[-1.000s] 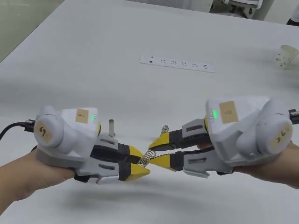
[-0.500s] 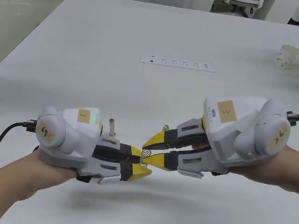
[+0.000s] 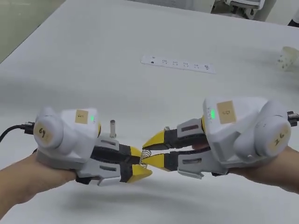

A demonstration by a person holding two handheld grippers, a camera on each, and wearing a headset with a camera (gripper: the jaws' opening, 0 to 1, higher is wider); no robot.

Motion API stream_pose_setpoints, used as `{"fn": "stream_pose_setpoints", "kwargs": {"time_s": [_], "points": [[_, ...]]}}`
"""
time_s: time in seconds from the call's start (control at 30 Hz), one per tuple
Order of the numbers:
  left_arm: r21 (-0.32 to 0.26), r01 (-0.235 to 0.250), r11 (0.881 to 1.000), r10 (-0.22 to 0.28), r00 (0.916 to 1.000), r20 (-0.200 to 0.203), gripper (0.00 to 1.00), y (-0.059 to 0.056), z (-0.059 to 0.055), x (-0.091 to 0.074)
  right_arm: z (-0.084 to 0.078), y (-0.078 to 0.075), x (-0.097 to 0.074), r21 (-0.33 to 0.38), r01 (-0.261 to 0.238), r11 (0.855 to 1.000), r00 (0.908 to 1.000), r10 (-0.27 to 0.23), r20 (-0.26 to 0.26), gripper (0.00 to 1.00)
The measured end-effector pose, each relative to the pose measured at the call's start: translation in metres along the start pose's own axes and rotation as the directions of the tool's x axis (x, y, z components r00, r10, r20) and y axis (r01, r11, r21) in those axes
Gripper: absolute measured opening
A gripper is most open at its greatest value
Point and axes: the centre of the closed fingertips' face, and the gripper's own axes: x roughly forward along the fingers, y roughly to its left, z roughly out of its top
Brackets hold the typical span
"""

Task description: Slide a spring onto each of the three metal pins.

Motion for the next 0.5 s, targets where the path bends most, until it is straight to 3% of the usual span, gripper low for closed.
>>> {"fn": "stream_pose_setpoints", "kwargs": {"time_s": [0.23, 0.5], "points": [[-0.011, 0.0, 1.0, 0.0, 0.9999, 0.011, 0.11, 0.0, 0.0008, -0.0013, -0.0001, -0.0033, 0.0015, -0.009, 0.002, 1.0, 1.0, -0.002, -0.01, 0.07], [-0.024, -0.028, 0.999, 0.028, 0.9993, 0.023, 0.16, 0.0082, -0.0002, -0.0091, 0.0009, -0.0094, 0.0016, -0.013, 0.012, 1.0, 0.9998, -0.012, -0.015, 0.07]]}}
